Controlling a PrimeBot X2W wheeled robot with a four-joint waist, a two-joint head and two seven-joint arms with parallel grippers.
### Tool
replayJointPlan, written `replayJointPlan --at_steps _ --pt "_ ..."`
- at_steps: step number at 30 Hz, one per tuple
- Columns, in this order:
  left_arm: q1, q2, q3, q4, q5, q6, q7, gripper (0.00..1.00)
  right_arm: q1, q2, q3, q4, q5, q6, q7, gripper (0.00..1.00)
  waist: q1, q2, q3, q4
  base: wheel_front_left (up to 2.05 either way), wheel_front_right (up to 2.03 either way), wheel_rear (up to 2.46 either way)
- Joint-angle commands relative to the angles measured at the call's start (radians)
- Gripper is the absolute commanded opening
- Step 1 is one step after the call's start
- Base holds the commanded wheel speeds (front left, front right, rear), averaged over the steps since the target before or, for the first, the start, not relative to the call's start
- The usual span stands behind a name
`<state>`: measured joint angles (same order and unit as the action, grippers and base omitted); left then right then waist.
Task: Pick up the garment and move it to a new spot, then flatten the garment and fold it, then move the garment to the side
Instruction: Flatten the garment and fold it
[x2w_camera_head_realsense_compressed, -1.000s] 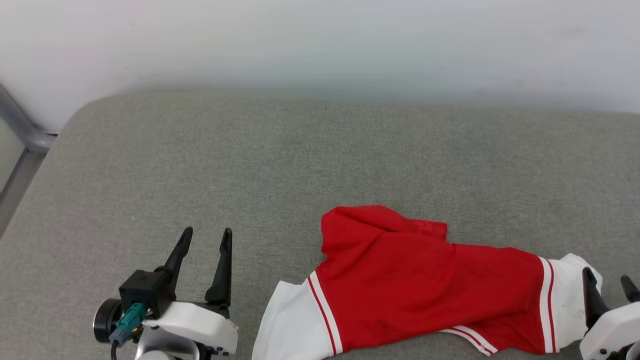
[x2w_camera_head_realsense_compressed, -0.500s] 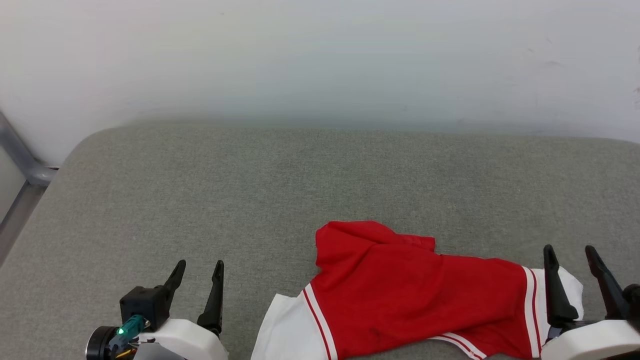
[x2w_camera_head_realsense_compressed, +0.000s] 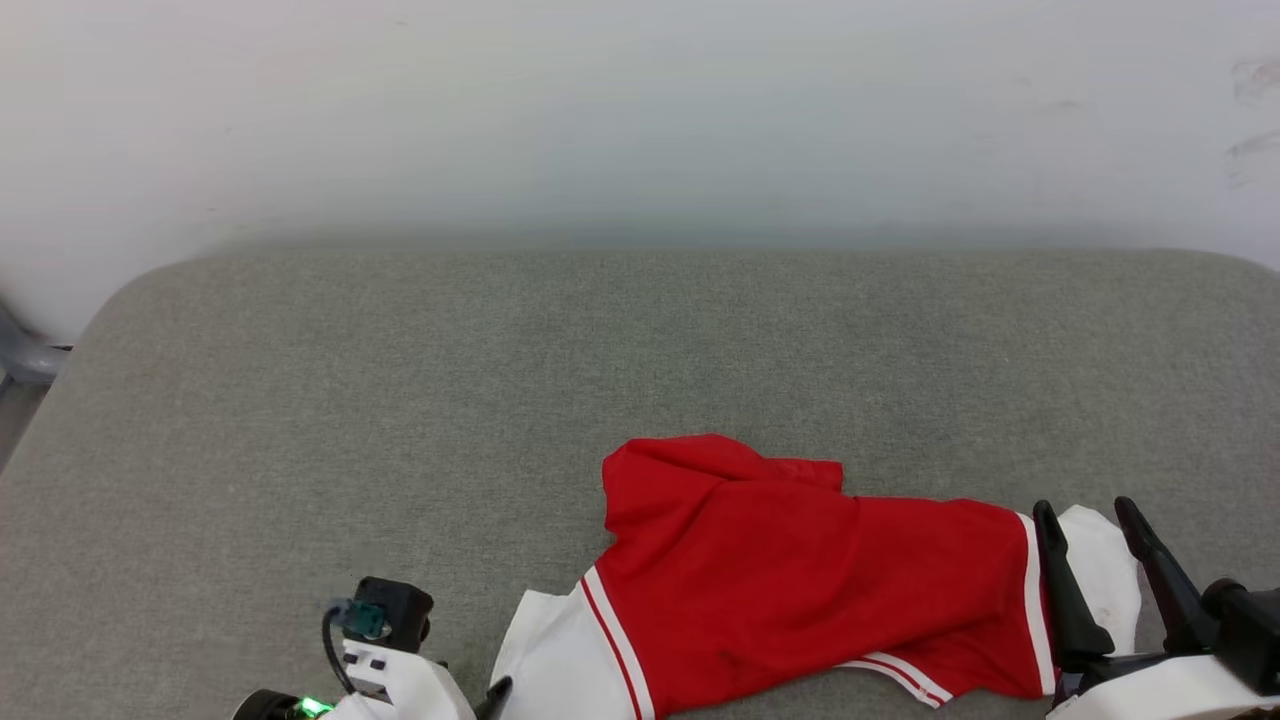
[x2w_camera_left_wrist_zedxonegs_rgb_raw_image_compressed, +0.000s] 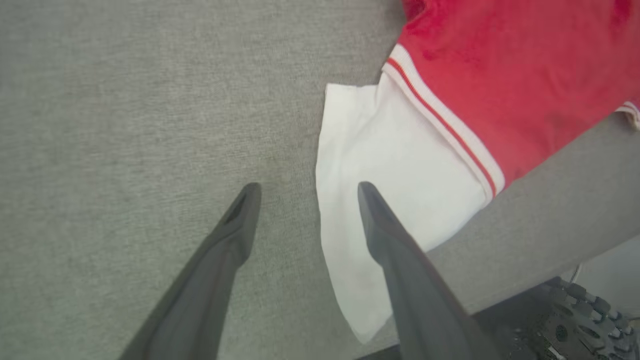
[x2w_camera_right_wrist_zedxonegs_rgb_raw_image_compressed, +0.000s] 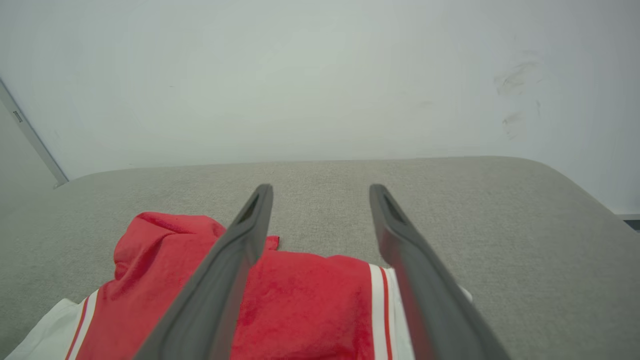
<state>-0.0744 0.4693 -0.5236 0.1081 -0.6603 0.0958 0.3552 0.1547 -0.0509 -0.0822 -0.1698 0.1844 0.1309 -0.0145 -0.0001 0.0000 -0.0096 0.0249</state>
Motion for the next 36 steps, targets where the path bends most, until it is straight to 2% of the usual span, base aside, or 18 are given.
replayJointPlan --at_steps 1,5,10,11,12,13,16,22,27,36 --pt "-0.012 0.012 -0.022 -0.002 -0.015 -0.015 0.064 1.00 0.001 0.001 0.003 -0.007 0.008 0.000 0.004 1.00 0.0001 0.0000 0.015 -0.013 0.00 0.00 0.00" --pt "-0.014 0.028 -0.074 -0.004 -0.038 -0.045 0.183 1.00 -0.015 0.001 0.000 0.001 0.019 0.000 0.001 1.00 0.0001 0.0000 0.044 -0.025 0.00 0.00 0.00" --pt "-0.025 0.036 -0.137 0.020 -0.021 -0.069 0.275 1.00 -0.035 0.001 0.001 0.019 0.035 0.000 -0.001 1.00 0.0001 0.0000 0.073 -0.032 0.00 0.00 0.00" --pt "-0.025 0.028 -0.147 0.027 -0.028 -0.075 0.285 0.47 -0.037 0.001 0.001 0.023 0.036 0.000 -0.003 1.00 0.0001 0.0000 0.076 -0.032 0.00 0.00 0.00" --pt "-0.025 0.020 -0.156 0.035 -0.032 -0.082 0.295 0.19 -0.039 0.001 0.002 0.027 0.037 0.000 -0.002 1.00 0.0001 0.0000 0.080 -0.033 0.00 0.00 0.00" --pt "-0.029 0.017 -0.162 0.041 -0.028 -0.085 0.300 0.00 -0.042 0.001 0.001 0.031 0.039 0.000 0.003 1.00 0.0001 0.0000 0.083 -0.034 0.00 0.00 0.00" --pt "-0.041 0.001 -0.164 0.049 -0.021 -0.089 0.278 0.00 -0.050 0.001 -0.003 0.042 0.043 0.000 0.014 1.00 0.0001 0.0000 0.089 -0.034 0.00 0.00 0.00" --pt "-0.064 0.002 -0.122 0.041 -0.003 -0.061 0.195 0.00 -0.042 0.001 -0.023 0.070 0.075 0.000 0.050 1.00 0.0001 0.0000 0.082 -0.027 0.00 0.00 0.00" --pt "-0.049 0.016 -0.056 0.004 0.018 0.001 0.086 0.00 -0.025 0.001 -0.081 0.124 0.112 0.000 0.128 1.00 0.0001 0.0000 0.064 -0.016 0.00 0.00 0.00" --pt "-0.011 0.049 0.059 -0.093 0.047 0.116 -0.065 0.00 -0.027 0.001 -0.236 0.202 0.073 0.000 0.408 1.00 0.0001 0.0000 0.053 0.009 0.00 0.00 0.00"
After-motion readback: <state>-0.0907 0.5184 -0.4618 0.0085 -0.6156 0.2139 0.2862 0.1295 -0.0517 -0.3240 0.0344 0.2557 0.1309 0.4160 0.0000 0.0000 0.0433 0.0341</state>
